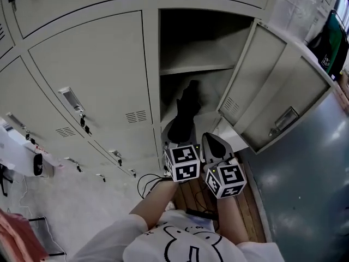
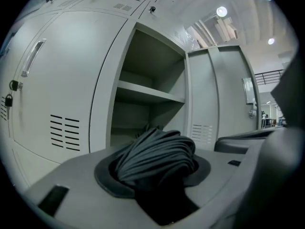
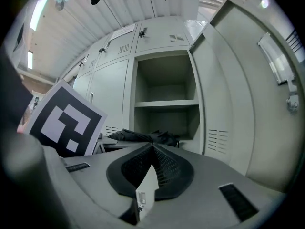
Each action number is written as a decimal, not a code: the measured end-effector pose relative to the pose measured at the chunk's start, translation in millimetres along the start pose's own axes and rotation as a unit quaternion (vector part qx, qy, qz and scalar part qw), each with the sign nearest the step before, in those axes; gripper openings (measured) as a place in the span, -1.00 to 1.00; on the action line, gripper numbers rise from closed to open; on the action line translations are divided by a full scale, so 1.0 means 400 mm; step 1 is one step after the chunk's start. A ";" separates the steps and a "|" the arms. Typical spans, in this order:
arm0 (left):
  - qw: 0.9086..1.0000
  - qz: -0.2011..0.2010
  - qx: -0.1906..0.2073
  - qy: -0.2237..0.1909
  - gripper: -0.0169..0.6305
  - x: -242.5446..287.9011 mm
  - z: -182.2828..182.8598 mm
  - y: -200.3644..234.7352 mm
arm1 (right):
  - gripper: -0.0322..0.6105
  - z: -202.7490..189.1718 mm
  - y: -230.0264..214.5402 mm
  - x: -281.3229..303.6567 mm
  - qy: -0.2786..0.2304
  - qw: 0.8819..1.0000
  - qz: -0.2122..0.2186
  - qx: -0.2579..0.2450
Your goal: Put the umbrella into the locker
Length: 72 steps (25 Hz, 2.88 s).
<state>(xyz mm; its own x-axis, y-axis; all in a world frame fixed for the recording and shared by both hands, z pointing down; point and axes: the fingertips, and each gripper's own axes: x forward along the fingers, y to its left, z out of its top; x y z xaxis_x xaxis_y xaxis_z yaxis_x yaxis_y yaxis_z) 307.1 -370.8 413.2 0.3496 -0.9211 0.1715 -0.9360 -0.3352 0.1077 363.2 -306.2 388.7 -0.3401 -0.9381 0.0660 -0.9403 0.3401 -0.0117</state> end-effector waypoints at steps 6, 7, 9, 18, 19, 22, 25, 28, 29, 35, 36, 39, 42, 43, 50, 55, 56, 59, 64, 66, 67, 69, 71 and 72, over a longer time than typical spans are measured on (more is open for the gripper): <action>0.999 0.027 -0.017 0.006 -0.23 0.086 -0.029 0.019 | -0.82 -0.006 -0.046 0.050 -0.001 1.000 0.026 0.003; 0.999 0.031 -0.020 0.005 -0.22 0.097 -0.033 0.024 | -0.82 -0.008 -0.050 0.056 -0.001 1.000 0.030 0.003; 0.999 0.038 -0.019 0.004 -0.22 0.119 -0.032 0.030 | -0.82 -0.012 -0.058 0.068 0.000 0.999 0.036 0.003; 0.996 0.061 0.045 0.043 -0.19 0.241 -0.019 0.040 | -0.82 -0.036 -0.089 0.102 0.003 0.999 0.043 0.022; 0.995 0.062 0.052 0.050 -0.18 0.255 -0.016 0.041 | -0.82 -0.038 -0.095 0.104 0.004 0.999 0.042 0.025; 0.993 0.061 0.070 0.076 -0.15 0.296 -0.011 0.043 | -0.82 -0.042 -0.113 0.110 0.005 0.999 0.037 0.034; 0.989 0.059 0.085 0.111 -0.09 0.333 -0.022 0.047 | -0.82 -0.044 -0.126 0.115 0.007 0.999 0.033 0.040; 0.984 0.059 0.093 0.138 -0.07 0.365 -0.044 0.052 | -0.82 -0.047 -0.139 0.118 0.008 0.999 0.028 0.044; 0.983 0.062 0.096 0.147 -0.06 0.373 -0.050 0.056 | -0.82 -0.048 -0.144 0.118 0.009 0.999 0.026 0.046; 0.967 0.070 0.124 0.213 0.00 0.421 -0.078 0.076 | -0.82 -0.058 -0.170 0.115 0.013 0.998 0.012 0.061; 0.964 0.069 0.127 0.222 0.01 0.428 -0.082 0.077 | -0.82 -0.060 -0.171 0.114 0.013 0.998 0.010 0.063; 0.960 0.062 0.137 0.236 0.09 0.440 -0.090 0.078 | -0.82 -0.064 -0.174 0.113 0.016 0.998 0.007 0.068; 0.961 0.056 0.133 0.237 0.11 0.444 -0.092 0.080 | -0.82 -0.063 -0.176 0.112 0.016 0.997 0.004 0.072; 0.961 0.055 0.131 0.238 0.14 0.445 -0.092 0.084 | -0.82 -0.061 -0.176 0.111 0.016 0.997 0.003 0.073; 0.967 0.050 0.112 0.224 0.48 0.427 -0.076 0.090 | -0.82 -0.049 -0.157 0.109 0.012 0.998 0.005 0.069; 0.979 0.018 0.095 0.182 0.52 0.395 -0.035 0.040 | -0.82 -0.047 -0.152 0.096 0.009 0.998 0.003 0.065; 0.980 0.008 0.091 0.175 0.52 0.383 -0.030 0.029 | -0.82 -0.049 -0.153 0.093 0.009 0.998 0.002 0.064; 0.985 -0.020 0.072 0.153 0.51 0.338 -0.011 0.001 | -0.82 -0.052 -0.151 0.080 0.008 0.998 0.001 0.059; 0.989 -0.056 0.061 0.119 0.32 0.255 0.021 -0.025 | -0.82 -0.049 -0.130 0.070 0.004 0.999 0.007 0.037; 0.990 -0.068 0.059 0.106 0.27 0.220 0.034 -0.036 | -0.82 -0.041 -0.119 0.068 0.001 1.000 0.008 0.030; 0.991 -0.071 0.059 0.097 0.21 0.204 0.042 -0.037 | -0.82 -0.035 -0.114 0.067 -0.002 1.000 0.009 0.027; 0.993 -0.075 0.056 0.078 0.05 0.174 0.059 -0.036 | -0.82 -0.023 -0.103 0.065 -0.007 1.000 0.013 0.022; 0.994 -0.079 0.050 0.064 -0.15 0.147 0.069 -0.033 | -0.82 -0.014 -0.095 0.063 -0.011 1.000 0.015 0.020; 0.994 -0.079 0.048 0.058 -0.27 0.134 0.073 -0.029 | -0.82 -0.009 -0.092 0.062 -0.014 1.000 0.016 0.020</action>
<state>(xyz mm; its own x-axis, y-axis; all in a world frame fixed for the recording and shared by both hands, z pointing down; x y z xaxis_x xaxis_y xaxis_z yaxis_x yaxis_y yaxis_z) 335.6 -421.9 392.7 0.4896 -0.8284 0.2721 -0.8668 -0.4962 0.0492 389.4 -341.7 394.5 -0.3690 -0.9287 0.0375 -0.9288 0.3669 -0.0530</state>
